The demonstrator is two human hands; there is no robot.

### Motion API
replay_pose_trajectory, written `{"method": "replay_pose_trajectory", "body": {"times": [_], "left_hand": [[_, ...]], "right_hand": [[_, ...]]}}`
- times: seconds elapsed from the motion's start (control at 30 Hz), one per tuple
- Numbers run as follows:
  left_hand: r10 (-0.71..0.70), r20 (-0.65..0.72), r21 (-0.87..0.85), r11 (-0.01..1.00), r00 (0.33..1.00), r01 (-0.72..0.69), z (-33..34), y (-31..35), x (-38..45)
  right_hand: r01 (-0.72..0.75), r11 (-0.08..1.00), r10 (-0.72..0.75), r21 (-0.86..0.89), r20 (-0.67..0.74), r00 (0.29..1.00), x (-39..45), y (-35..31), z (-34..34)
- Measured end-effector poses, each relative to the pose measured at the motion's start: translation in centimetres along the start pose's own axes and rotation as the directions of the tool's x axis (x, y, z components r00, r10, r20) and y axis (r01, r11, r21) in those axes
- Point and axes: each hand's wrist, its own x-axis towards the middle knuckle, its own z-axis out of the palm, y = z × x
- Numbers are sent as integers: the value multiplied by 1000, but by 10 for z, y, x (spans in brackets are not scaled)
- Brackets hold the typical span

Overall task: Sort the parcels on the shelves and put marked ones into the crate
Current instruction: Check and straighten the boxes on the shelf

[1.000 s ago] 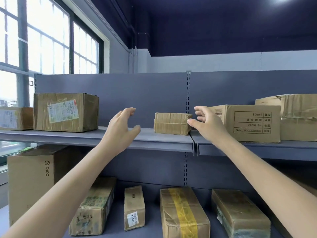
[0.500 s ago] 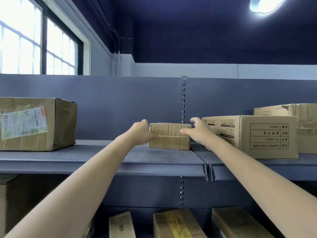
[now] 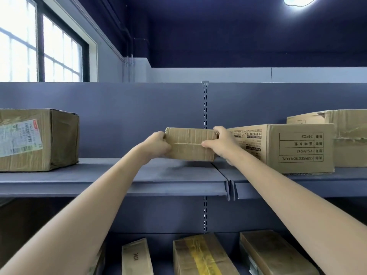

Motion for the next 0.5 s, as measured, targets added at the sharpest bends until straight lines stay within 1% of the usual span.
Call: {"method": "replay_pose_trajectory", "body": {"times": [0.1, 0.2, 0.3, 0.4, 0.5], "left_hand": [[158, -61, -42, 986, 986, -161, -9, 12, -21], [278, -76, -97, 954, 958, -285, -19, 21, -41], [344, -87, -57, 935, 935, -349, -25, 25, -56], [384, -25, -149, 912, 923, -383, -27, 32, -77], [390, -53, -206, 897, 919, -392, -31, 37, -92]], "right_hand": [[65, 983, -57, 173, -51, 997, -8, -7, -16], [50, 924, -46, 379, -19, 999, -15, -18, -36], [-55, 882, -3, 468, 123, 992, -25, -29, -53], [-167, 824, 19, 542, 267, 963, -34, -35, -64], [-237, 796, 30, 558, 354, 935, -43, -36, -68]]}}
